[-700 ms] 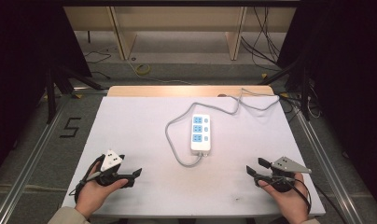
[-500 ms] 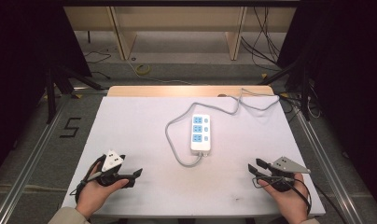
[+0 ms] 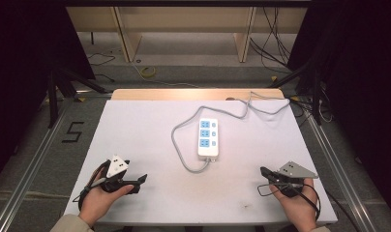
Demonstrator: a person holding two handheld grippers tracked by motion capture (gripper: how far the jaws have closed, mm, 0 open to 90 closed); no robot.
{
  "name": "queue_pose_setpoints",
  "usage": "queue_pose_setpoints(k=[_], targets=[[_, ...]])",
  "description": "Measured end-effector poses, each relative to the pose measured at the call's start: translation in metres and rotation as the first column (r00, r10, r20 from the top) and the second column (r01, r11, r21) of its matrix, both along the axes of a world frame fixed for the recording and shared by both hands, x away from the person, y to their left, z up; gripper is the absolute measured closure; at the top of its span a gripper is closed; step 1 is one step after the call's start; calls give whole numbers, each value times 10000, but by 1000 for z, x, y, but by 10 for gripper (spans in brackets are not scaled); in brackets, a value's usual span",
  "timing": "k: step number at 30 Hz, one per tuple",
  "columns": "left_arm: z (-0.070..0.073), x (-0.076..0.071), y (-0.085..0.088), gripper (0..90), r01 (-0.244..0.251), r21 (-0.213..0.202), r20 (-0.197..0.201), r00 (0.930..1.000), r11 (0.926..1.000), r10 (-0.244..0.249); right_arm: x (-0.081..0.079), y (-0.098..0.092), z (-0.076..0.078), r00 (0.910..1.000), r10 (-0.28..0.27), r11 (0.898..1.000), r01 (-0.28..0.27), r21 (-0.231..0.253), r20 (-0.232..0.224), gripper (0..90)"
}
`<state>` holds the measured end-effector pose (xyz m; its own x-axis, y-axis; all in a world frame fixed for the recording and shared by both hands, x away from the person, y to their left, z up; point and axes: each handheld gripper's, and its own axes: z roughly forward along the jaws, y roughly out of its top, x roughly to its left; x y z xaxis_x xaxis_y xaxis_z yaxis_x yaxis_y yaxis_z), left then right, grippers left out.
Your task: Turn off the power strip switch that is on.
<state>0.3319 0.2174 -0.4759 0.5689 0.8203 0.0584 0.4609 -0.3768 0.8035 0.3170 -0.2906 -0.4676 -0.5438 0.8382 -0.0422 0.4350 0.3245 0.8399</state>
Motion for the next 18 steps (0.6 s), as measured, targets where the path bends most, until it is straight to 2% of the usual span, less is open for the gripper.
queue_pose_setpoints(k=[18], targets=[[-1,2,1,186,-119,101,-1,9999,9999,119,4,6,3,9998,125,9999,-126,49,130,900]])
